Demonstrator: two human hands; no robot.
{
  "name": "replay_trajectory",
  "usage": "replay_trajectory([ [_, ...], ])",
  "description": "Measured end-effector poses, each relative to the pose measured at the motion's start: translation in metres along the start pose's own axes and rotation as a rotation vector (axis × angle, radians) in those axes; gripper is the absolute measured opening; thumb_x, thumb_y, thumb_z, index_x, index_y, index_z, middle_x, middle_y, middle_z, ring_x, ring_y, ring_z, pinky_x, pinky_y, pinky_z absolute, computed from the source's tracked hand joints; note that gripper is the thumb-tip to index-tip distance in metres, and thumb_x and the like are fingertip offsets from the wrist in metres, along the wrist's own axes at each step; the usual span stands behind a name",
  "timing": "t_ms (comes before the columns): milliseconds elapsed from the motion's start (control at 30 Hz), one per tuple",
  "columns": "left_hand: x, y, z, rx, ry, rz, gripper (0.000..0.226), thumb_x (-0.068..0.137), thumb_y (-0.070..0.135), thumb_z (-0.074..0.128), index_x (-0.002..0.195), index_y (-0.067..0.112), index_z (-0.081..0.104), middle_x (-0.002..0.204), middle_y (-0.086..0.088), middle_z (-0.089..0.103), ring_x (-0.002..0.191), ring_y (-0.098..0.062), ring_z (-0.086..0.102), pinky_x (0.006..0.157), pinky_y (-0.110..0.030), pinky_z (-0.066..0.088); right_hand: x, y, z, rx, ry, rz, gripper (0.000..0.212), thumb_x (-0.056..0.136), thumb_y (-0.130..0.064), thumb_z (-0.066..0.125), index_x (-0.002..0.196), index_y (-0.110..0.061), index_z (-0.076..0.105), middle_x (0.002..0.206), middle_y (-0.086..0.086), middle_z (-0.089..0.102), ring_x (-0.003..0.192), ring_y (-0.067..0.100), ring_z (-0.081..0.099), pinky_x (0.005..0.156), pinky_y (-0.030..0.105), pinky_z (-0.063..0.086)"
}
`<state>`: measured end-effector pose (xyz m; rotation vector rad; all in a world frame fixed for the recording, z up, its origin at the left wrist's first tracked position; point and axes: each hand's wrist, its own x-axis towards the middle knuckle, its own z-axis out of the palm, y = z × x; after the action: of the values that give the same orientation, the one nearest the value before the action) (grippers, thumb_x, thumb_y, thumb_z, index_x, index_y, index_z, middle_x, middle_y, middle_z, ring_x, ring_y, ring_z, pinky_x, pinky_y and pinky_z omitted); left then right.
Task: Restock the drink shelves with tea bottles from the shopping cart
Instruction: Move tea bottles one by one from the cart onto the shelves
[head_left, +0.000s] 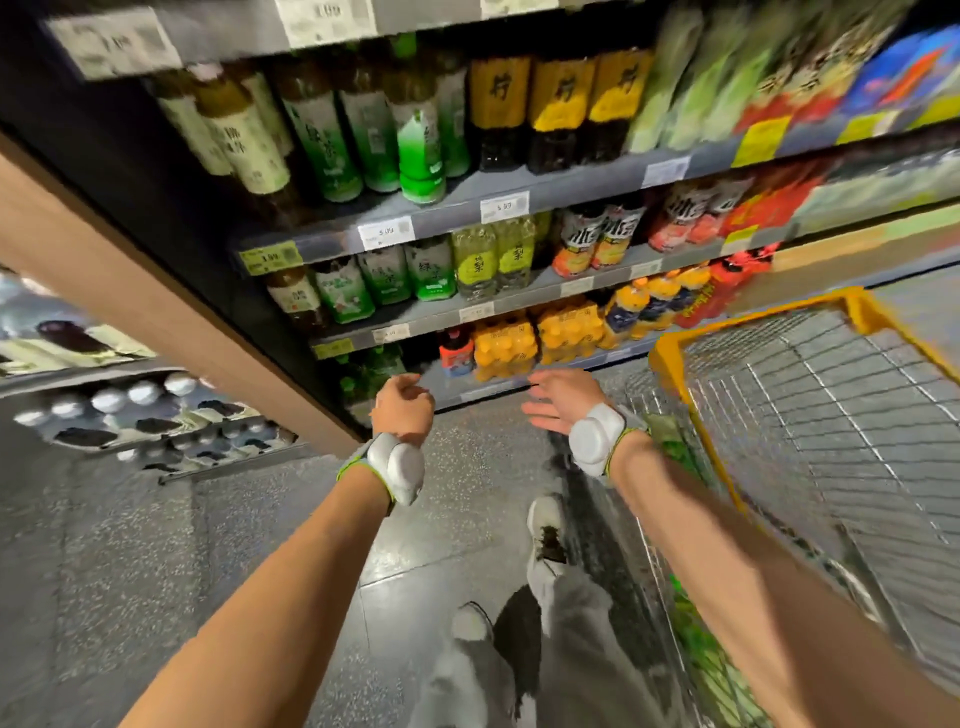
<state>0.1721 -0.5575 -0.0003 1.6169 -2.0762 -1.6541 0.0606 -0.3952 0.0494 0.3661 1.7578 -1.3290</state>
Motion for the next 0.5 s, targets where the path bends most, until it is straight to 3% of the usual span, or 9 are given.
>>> replay_trajectory([
  [133, -0.027, 0.029, 0.028, -0.001, -0.051, 0.044, 0.024, 0.082, 0.011, 0.059, 0.105, 0.018, 0.064, 0.108, -0.011, 0.069, 0.104, -0.034, 0.063, 0.089, -0.048, 0.055, -0.034, -0.003, -0.061, 0.213, -0.012, 0.043, 0.039, 0.100, -0.003, 0.034, 0.137, 0.012, 0.037, 0.140, 0.039, 0.032, 0.135, 0.047, 0.032, 0.112, 0.044, 0.032],
  [200, -0.050, 0.049, 0.051, 0.012, -0.095, 0.089, 0.021, 0.082, 0.008, 0.059, 0.099, 0.019, 0.063, 0.106, -0.010, 0.069, 0.104, -0.033, 0.063, 0.090, -0.048, 0.054, -0.053, -0.002, -0.098, 0.212, 0.078, -0.001, 0.036, 0.100, -0.005, 0.039, 0.133, 0.007, 0.045, 0.139, 0.032, 0.042, 0.134, 0.045, 0.037, 0.108, 0.043, 0.038],
  [233, -0.062, 0.061, 0.066, 0.006, -0.114, 0.115, 0.021, 0.083, 0.006, 0.058, 0.100, 0.017, 0.064, 0.105, -0.009, 0.068, 0.104, -0.031, 0.063, 0.091, -0.047, 0.054, -0.058, 0.000, -0.120, 0.237, 0.122, -0.007, 0.031, 0.099, -0.006, 0.041, 0.127, 0.002, 0.051, 0.130, 0.027, 0.052, 0.131, 0.043, 0.042, 0.097, 0.042, 0.044],
  [300, -0.076, 0.074, 0.083, -0.013, -0.124, 0.143, 0.022, 0.085, 0.005, 0.057, 0.104, 0.013, 0.066, 0.106, -0.010, 0.068, 0.105, -0.030, 0.064, 0.093, -0.045, 0.054, -0.061, 0.003, -0.141, 0.307, 0.160, -0.001, 0.018, 0.097, -0.006, 0.042, 0.104, -0.008, 0.059, 0.093, 0.017, 0.059, 0.119, 0.039, 0.055, 0.074, 0.035, 0.045],
  [333, -0.088, 0.082, 0.097, -0.009, -0.148, 0.161, 0.022, 0.087, 0.005, 0.057, 0.106, 0.011, 0.066, 0.108, -0.012, 0.068, 0.105, -0.030, 0.064, 0.093, -0.045, 0.053, -0.068, 0.005, -0.160, 0.334, 0.177, 0.006, 0.019, 0.097, -0.006, 0.042, 0.094, -0.010, 0.059, 0.084, 0.012, 0.057, 0.104, 0.034, 0.063, 0.068, 0.031, 0.046],
  [400, -0.107, 0.093, 0.127, 0.011, -0.203, 0.198, 0.021, 0.088, 0.005, 0.057, 0.107, 0.009, 0.066, 0.109, -0.015, 0.068, 0.103, -0.030, 0.064, 0.092, -0.044, 0.054, -0.071, 0.017, -0.201, 0.308, 0.193, -0.013, 0.039, 0.098, -0.008, 0.034, 0.080, -0.014, 0.069, 0.074, 0.007, 0.061, 0.068, 0.023, 0.066, 0.054, 0.025, 0.051],
  [433, -0.119, 0.098, 0.150, 0.039, -0.236, 0.230, 0.021, 0.088, 0.006, 0.057, 0.105, 0.009, 0.067, 0.108, -0.016, 0.069, 0.102, -0.031, 0.064, 0.090, -0.043, 0.054, -0.077, 0.026, -0.227, 0.324, 0.189, -0.014, 0.048, 0.095, -0.007, 0.031, 0.071, -0.015, 0.072, 0.068, 0.006, 0.062, 0.059, 0.021, 0.064, 0.049, 0.024, 0.050],
  [500, -0.133, 0.102, 0.178, 0.080, -0.284, 0.261, 0.016, 0.087, 0.008, 0.056, 0.096, 0.013, 0.067, 0.106, -0.015, 0.070, 0.099, -0.033, 0.065, 0.084, -0.041, 0.056, -0.082, 0.042, -0.256, 0.327, 0.235, 0.002, 0.035, 0.091, -0.003, 0.037, 0.077, -0.011, 0.068, 0.078, 0.011, 0.064, 0.067, 0.026, 0.065, 0.059, 0.029, 0.053],
])
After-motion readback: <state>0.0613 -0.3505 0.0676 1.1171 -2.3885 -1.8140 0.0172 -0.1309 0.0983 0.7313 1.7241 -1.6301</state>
